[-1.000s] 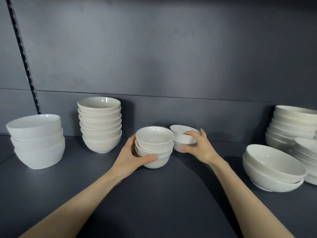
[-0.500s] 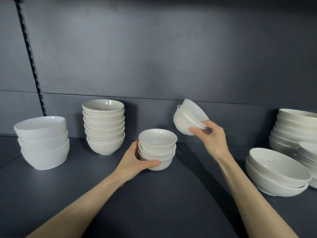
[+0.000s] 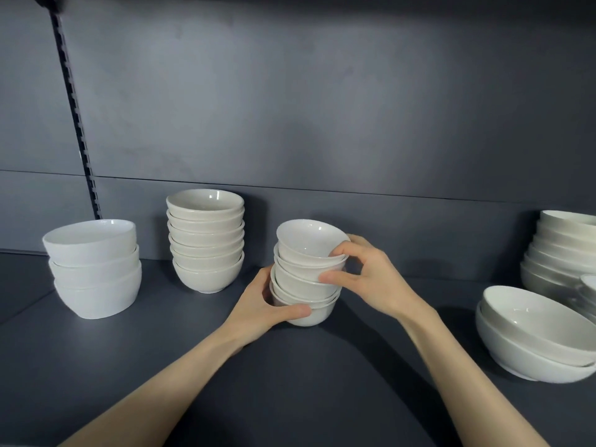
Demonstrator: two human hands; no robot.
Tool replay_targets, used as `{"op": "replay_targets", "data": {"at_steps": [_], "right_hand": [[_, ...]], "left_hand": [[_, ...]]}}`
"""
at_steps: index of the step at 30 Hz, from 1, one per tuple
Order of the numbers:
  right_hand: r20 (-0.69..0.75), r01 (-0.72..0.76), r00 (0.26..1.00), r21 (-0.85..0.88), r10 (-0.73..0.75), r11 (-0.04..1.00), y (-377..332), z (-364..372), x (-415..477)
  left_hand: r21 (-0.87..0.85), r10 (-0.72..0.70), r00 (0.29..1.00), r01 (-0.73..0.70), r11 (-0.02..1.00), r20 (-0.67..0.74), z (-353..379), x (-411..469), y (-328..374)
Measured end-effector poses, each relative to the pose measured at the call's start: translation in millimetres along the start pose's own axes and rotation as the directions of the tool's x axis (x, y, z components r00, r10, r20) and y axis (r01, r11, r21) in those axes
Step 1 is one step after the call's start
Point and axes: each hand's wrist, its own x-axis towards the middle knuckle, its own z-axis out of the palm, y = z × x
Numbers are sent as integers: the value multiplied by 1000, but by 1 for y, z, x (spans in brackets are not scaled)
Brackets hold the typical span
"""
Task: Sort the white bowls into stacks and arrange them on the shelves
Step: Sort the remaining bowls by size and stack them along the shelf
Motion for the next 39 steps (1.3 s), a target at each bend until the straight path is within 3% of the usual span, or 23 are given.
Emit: {"op": "replay_targets", "data": {"at_steps": [3,11,17,25,30,39], "right_hand": [[-21,-13,1000,13,13,1000,2,-2,1],[-22,-60,997,291,69,955,6,-2,-1],[-24,-76,996,334,89,940,11,0,-3],[-127,-63,985,354,115,933,14,10,1],[-90,-72,990,334,108,940,12,9,1],[11,-138,990,326,142,935,16,8,0]], "left_hand": [[1,9,1000,-9,1000,8,1,0,0],[10,42,999,-42,999,8,3,0,3],[18,138,988,-137,990,-71,0,5,10],[78,116,984,-106,991,-135,0,8,9],[129,115,986,-99,987,-124,-3,6,7],[50,183,978,-179,983,-97,-12,19,54]]}}
